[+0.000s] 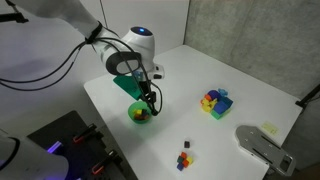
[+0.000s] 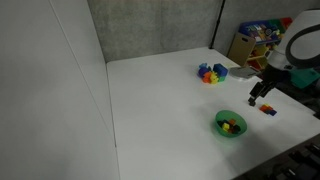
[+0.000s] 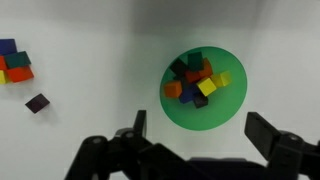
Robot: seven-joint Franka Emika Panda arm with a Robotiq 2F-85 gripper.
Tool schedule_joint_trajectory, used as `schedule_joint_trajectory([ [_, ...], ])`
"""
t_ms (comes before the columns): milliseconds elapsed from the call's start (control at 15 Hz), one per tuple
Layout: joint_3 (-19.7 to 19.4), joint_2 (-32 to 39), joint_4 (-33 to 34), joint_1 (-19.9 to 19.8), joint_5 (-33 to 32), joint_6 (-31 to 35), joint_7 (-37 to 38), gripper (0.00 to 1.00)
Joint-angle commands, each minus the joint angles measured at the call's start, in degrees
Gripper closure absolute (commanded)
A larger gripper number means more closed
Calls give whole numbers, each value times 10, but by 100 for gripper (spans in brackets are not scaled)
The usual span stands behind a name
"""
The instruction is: Put the small orange block in the green bowl
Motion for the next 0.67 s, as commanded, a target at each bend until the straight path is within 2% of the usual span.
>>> schedule_joint_trajectory([
  [0,-39,-65,0,11,-26,-57,-18,0],
  [267,-64,-126,2,15,-104,-79,-97,0],
  [400,-68,-158,-4,17,-152,-70,-101,0],
  [467,-70,-172,-6,19,-163,-69,-98,0],
  [600,-74,-198,-4,27,-144,-101,-76,0],
])
